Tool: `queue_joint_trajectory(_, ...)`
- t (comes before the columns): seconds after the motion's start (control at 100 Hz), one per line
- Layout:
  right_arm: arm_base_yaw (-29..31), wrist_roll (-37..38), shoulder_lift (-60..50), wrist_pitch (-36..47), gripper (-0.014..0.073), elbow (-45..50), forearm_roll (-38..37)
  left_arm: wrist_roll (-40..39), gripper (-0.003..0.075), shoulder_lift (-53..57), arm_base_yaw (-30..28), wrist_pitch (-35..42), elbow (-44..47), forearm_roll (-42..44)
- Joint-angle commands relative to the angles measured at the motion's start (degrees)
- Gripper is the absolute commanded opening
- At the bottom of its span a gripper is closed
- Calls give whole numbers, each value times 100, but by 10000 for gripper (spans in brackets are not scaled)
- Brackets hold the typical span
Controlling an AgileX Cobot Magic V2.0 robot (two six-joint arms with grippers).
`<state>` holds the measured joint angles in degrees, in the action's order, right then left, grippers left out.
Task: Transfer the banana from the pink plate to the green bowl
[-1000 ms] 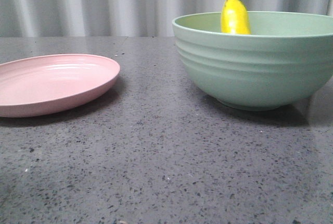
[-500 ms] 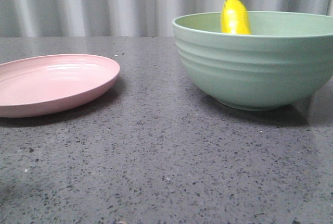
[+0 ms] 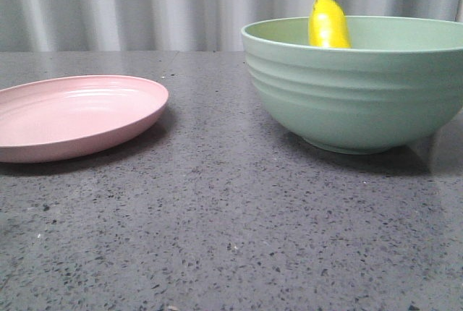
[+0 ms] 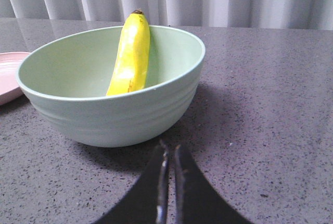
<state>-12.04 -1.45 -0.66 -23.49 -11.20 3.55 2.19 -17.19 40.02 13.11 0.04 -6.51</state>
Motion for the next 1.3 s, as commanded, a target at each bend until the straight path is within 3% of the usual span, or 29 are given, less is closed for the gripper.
queue_joint_trajectory(0.0, 0, -39, -57, 470, -70, -133, -46, -3, -20, 250, -466, 507, 61, 94)
queue_joint_trajectory(0.3, 0, -39, -57, 470, -70, -133, -46, 22, -20, 1497, -2518, -605, 61, 300)
queue_joint_trajectory(0.44, 0, -39, -57, 470, -70, -133, -46, 821, -20, 1909, -3072, -1311, 61, 209)
queue_joint_trajectory(0.58, 0, -39, -57, 470, -70, -133, -46, 776, -20, 1911, -3244, -1926, 61, 184)
queue_joint_trajectory(0.69, 0, -39, -57, 470, -70, -133, -46, 48, -20, 1911, -3282, -2827, 61, 211)
queue_joint_trajectory(1.29, 0, -39, -57, 470, -70, -133, -46, -4, -20, 1911, -3282, -2779, 61, 450)
